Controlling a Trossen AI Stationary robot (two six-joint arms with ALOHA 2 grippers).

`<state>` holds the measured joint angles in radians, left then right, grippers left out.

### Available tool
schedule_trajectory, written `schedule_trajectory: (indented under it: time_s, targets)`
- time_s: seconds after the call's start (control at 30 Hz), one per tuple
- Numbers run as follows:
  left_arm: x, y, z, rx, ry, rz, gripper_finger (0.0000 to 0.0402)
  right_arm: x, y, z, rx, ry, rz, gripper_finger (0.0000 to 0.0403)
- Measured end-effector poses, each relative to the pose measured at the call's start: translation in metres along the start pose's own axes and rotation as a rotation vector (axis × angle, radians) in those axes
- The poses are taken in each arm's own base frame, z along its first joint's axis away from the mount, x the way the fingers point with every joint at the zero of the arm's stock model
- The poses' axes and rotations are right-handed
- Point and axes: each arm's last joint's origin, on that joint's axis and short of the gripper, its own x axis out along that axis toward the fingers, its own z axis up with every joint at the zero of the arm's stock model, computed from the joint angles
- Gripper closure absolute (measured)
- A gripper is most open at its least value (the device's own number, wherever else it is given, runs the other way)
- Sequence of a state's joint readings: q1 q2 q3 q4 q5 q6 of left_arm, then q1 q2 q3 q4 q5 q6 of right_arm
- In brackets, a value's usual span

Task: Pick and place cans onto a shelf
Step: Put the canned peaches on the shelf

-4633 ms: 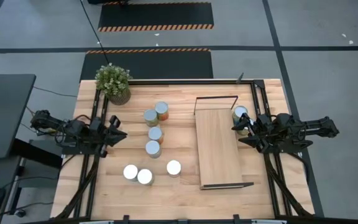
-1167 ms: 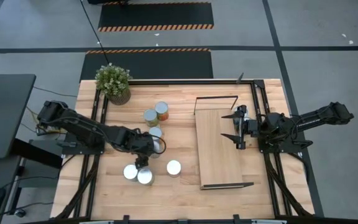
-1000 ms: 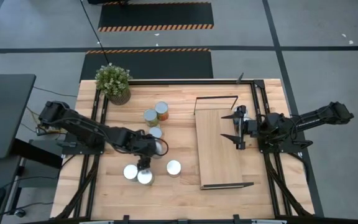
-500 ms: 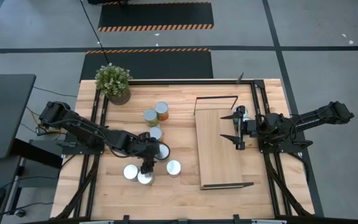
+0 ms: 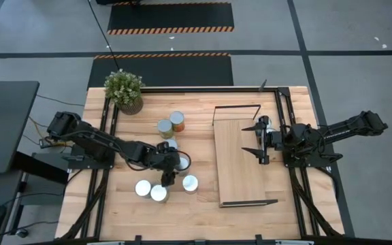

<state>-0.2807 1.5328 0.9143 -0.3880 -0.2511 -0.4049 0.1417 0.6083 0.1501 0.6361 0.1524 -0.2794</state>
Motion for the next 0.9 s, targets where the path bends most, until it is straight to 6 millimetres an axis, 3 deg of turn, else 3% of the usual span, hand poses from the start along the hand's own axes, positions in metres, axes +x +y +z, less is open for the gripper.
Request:
schedule_trajectory:
  time_s: [0.37,0.9]
  targets:
    - [0.012,-0.002,0.025,0.100,-0.021,0.046,0.0083,0.001,0.001,-0.002,-0.003,0.015,0.003,0.0063]
    - [0.018,0.021,0.047,-0.062,-0.119,-0.020,0.0082,0.001,0.001,-0.001,-0.003,0.001,0.001,0.0063]
